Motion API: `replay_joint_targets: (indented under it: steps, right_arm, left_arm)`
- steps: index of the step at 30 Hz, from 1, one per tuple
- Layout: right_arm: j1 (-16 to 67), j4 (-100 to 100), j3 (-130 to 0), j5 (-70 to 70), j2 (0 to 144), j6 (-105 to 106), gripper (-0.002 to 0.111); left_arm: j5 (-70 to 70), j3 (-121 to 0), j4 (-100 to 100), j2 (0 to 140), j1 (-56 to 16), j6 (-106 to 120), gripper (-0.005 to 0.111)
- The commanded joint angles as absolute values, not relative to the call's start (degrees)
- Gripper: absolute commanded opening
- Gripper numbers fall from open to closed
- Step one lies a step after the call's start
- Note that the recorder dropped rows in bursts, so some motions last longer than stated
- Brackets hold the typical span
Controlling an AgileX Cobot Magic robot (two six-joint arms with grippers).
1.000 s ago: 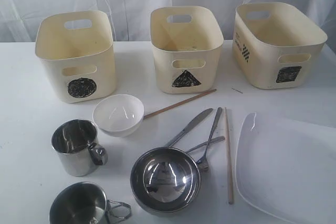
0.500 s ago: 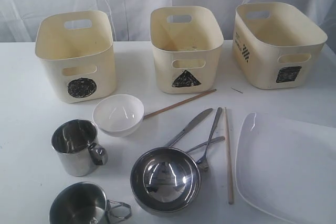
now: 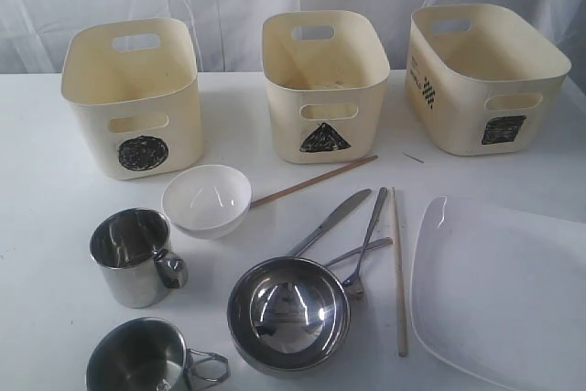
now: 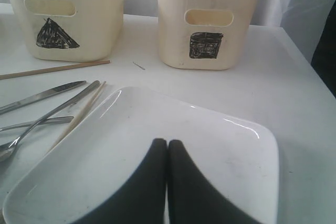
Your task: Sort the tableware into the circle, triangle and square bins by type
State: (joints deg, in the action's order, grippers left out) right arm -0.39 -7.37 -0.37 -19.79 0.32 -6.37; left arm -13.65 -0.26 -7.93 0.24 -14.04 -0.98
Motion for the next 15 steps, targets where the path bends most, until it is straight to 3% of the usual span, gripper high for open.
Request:
replay_joint_targets:
  steps: [1, 9, 15]
  right_arm:
    - [-0.6, -7.3, 0.0, -19.7, 0.0, -6.3, 0.000]
    - [-0.6, -7.3, 0.0, -19.7, 0.0, -6.3, 0.000]
    - [-0.6, -7.3, 0.0, -19.7, 0.0, -6.3, 0.000]
  left_arm:
    - [-20.1, -4.7, -8.1, 0.0, -13.9, -1.3, 0.000]
    - [-21.8, -26.4, -8.1, 0.0, -13.9, -1.3, 0.000]
    - [-27.5, -33.5, -11.5, 0.0, -13.9, -1.7, 0.000]
